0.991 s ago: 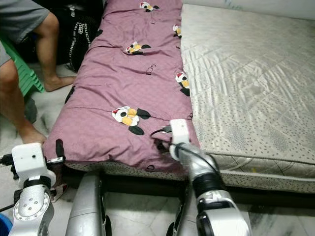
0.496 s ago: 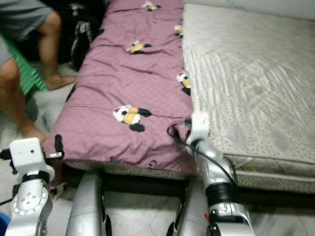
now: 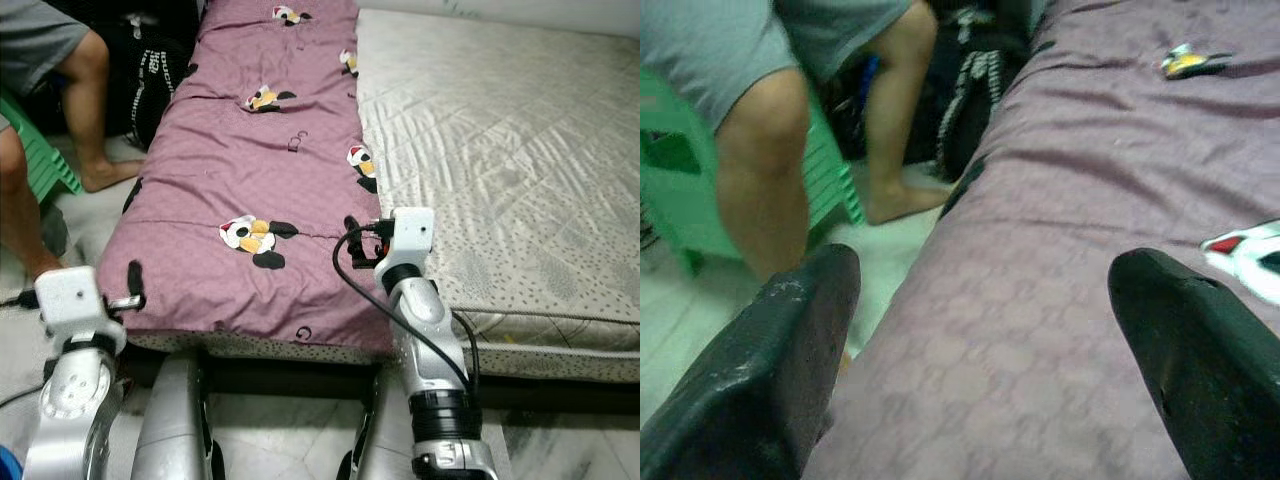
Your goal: Clean up the room
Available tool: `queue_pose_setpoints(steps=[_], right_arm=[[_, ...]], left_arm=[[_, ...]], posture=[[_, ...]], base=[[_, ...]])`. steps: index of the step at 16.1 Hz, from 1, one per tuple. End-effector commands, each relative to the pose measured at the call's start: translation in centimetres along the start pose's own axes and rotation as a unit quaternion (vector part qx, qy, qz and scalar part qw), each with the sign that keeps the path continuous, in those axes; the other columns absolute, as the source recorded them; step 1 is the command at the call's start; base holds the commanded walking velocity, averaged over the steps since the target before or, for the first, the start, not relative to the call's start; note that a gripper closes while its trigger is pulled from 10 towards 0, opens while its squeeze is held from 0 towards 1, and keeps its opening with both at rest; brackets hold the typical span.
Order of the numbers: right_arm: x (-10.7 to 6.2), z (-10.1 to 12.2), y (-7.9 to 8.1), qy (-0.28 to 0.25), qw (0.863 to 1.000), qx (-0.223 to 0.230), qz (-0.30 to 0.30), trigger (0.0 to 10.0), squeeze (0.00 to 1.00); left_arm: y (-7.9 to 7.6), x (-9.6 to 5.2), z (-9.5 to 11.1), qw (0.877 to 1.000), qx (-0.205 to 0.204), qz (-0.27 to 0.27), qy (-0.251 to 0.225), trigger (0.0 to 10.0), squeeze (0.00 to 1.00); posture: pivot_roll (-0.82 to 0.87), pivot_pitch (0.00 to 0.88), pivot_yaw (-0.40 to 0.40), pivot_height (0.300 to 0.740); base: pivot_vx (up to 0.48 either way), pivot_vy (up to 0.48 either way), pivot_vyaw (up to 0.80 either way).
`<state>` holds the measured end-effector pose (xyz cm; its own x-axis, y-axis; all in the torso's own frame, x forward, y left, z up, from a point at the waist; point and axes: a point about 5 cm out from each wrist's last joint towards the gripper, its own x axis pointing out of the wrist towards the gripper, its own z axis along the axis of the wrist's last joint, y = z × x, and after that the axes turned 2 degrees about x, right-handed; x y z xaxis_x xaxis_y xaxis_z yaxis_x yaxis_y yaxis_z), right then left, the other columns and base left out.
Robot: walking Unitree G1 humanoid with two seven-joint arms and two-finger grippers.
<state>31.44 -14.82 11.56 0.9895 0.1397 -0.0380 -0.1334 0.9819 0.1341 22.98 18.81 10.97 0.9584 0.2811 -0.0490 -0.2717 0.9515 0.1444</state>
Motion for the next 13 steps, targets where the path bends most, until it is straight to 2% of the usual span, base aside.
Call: queue_pose_setpoints(steps=[1,3,5,9,12,13], right_arm=[[0.0,0.9,0.1,-0.021,1.0,-0.005,-0.005,10.0,0.0],[0.2,-0.2,0.1,-0.011,1.0,0.009,-0.014,10.0,0.0],[0.6,-0.3,0.9,-0.014,1.0,0.017,-0.008,10.0,0.0],[0.9,0.4,2.1,-0.032,0.999,0.015,0.011,10.0,0.0],[1.1,0.6,1.3,-0.036,0.999,0.012,-0.002,10.0,0.0],[0.8,0.5,0.8,-0.035,0.999,0.008,-0.007,10.0,0.0]], left_arm=[[-0.3,0.2,-0.1,1.0,-0.004,-0.011,0.0,10.0,0.0],[-0.9,0.4,-0.5,1.0,-0.01,-0.015,0.009,10.0,0.0],[-1.9,0.3,-0.4,0.999,-0.017,-0.029,0.009,10.0,0.0],[-1.7,1.2,0.1,0.999,-0.016,-0.03,-0.009,10.0,0.0],[-1.4,1.5,0.3,0.999,-0.011,-0.028,-0.016,10.0,0.0],[-1.5,1.2,0.1,0.999,-0.009,-0.032,-0.013,10.0,0.0]], posture=[[0.04,0.0,-0.036,0.531],[0.03,0.0,-0.017,0.556],[0.02,0.0,-0.006,0.58],[0.03,0.0,-0.019,0.629],[0.03,0.0,-0.019,0.669],[0.03,0.0,-0.018,0.678]], base=[[0.0,0.0,0.0],[0.0,0.0,0.0],[0.0,0.0,0.0],[0.0,0.0,0.0],[0.0,0.0,0.0],[0.0,0.0,0.0]])
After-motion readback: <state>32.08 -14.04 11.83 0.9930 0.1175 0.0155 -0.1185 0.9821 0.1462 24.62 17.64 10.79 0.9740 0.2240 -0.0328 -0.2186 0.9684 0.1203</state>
